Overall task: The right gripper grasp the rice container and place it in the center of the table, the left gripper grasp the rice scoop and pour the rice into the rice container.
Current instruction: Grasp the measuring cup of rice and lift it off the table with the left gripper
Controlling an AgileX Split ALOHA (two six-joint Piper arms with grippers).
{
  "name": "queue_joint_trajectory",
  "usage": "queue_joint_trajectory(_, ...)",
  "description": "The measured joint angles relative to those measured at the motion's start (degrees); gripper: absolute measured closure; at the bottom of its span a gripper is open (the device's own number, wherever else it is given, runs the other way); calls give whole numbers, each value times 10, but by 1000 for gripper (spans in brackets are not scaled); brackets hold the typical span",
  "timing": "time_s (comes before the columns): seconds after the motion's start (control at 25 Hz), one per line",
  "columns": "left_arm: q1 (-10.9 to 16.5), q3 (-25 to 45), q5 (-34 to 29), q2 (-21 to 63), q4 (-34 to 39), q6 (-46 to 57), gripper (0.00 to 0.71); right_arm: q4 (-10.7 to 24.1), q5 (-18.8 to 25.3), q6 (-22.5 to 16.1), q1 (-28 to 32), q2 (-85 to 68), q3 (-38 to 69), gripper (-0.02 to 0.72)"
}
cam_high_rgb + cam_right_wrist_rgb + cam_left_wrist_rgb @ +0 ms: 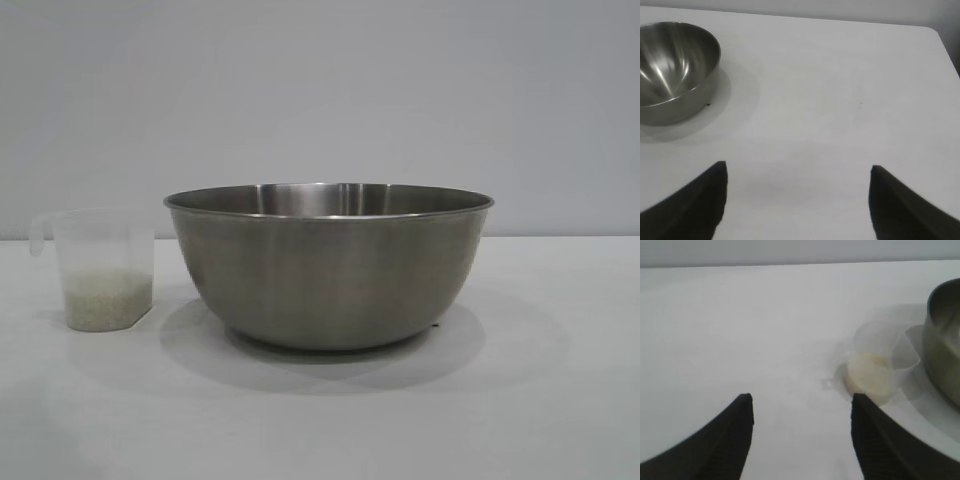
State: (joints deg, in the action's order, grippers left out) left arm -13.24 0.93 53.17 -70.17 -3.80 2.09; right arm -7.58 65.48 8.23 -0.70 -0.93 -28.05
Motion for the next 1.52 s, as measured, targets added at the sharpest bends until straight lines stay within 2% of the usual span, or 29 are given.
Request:
queue_joint_trajectory(0.16,0,0,108,-130,39,11,331,0,0,0,0,0,0,170)
queue_joint_trajectory(0.32,0,-10,117,-252,47,19,331,0,0,0,0,0,0,170)
queue_joint_trajectory(0.44,0,-27,117,-297,49,23,331,0,0,0,0,0,0,170)
queue_joint_trajectory(1.2,0,-117,120,-322,64,25,331,0,0,0,0,0,0,170)
queue_joint_trajectory(1.24,0,-120,120,-329,64,25,394,0,0,0,0,0,0,170)
queue_joint_trajectory(1.36,0,-126,120,-345,64,25,497,0,0,0,0,0,0,170)
queue_joint_trajectory(1.52,0,-135,120,-354,64,25,490,0,0,0,0,0,0,170)
